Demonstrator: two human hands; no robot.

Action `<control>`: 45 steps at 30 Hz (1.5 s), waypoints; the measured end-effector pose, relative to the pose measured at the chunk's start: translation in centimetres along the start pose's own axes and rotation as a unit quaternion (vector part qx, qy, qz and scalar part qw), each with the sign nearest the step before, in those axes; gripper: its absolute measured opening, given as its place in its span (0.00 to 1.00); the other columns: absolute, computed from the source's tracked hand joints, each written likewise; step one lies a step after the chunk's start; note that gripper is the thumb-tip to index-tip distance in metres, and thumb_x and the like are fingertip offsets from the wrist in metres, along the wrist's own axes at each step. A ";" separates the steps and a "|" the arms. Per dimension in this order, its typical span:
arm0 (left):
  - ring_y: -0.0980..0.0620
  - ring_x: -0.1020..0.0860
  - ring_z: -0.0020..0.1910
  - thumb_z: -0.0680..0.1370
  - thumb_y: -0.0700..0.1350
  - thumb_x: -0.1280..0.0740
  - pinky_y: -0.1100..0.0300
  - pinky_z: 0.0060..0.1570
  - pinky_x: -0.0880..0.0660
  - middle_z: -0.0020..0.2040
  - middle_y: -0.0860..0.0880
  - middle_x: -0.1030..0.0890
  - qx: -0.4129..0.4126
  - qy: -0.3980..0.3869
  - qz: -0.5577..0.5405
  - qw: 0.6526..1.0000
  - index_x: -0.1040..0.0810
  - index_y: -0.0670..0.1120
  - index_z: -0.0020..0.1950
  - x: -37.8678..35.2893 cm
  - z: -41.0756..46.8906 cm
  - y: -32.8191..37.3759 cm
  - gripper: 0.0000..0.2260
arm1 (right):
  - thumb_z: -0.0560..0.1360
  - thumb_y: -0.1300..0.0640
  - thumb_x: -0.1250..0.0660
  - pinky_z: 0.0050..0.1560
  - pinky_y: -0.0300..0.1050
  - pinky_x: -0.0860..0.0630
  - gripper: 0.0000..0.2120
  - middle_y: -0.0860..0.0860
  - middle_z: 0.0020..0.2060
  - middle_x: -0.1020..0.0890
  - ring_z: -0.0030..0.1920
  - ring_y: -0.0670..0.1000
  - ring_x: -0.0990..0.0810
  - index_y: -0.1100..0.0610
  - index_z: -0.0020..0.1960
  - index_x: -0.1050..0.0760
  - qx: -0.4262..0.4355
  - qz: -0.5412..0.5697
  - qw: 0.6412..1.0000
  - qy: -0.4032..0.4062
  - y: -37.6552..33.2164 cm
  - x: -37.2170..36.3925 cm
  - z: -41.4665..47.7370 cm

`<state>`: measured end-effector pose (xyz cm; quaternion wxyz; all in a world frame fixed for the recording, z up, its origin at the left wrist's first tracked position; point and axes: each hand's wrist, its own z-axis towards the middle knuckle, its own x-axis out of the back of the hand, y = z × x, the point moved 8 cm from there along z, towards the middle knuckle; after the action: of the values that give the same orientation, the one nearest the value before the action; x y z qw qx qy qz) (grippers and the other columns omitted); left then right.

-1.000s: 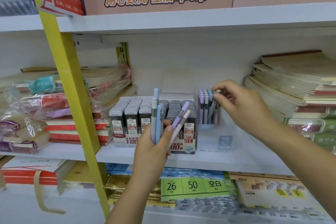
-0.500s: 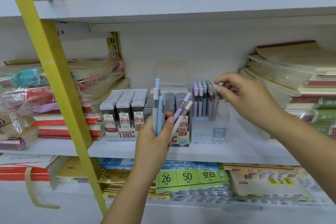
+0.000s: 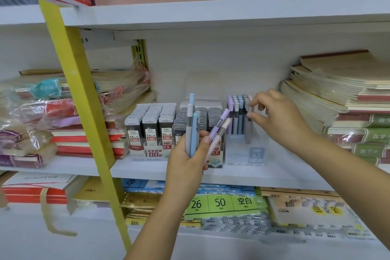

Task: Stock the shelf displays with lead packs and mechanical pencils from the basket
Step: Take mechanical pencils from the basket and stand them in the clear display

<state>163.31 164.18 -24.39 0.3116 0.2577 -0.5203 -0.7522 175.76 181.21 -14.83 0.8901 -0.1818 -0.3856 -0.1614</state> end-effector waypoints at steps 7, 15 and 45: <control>0.61 0.27 0.28 0.80 0.51 0.33 0.68 0.27 0.30 0.31 0.60 0.22 -0.013 -0.015 -0.015 1.000 0.19 0.58 0.48 -0.5 -0.1 0.6 0.04 | 0.76 0.50 0.33 0.35 0.30 0.26 0.05 0.47 0.40 0.18 0.38 0.40 0.20 0.47 0.52 0.24 -0.096 0.336 0.937 -0.024 -3.2 0.0 -3.4; 0.57 0.26 0.29 0.81 0.50 0.33 0.68 0.26 0.31 0.33 0.55 0.21 -0.024 0.002 -0.024 0.999 0.20 0.59 0.44 -0.8 0.1 0.7 0.07 | 0.77 0.64 0.35 0.32 0.39 0.20 0.07 0.52 0.38 0.15 0.35 0.49 0.16 0.55 0.53 0.25 -0.163 0.518 0.837 0.069 -1.8 2.1 -3.0; 0.55 0.29 0.29 0.81 0.49 0.34 0.65 0.25 0.31 0.37 0.48 0.23 -0.008 -0.001 -0.030 1.000 0.20 0.58 0.45 -0.8 0.8 0.1 0.07 | 0.75 0.54 0.29 0.36 0.41 0.27 0.10 0.45 0.38 0.22 0.38 0.47 0.23 0.52 0.52 0.28 0.016 0.070 0.996 0.057 1.5 1.3 0.0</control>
<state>163.29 165.28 -23.98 0.2905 0.2704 -0.5065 -0.7655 177.24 182.34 -14.16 0.9225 -0.1847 -0.3232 -0.1025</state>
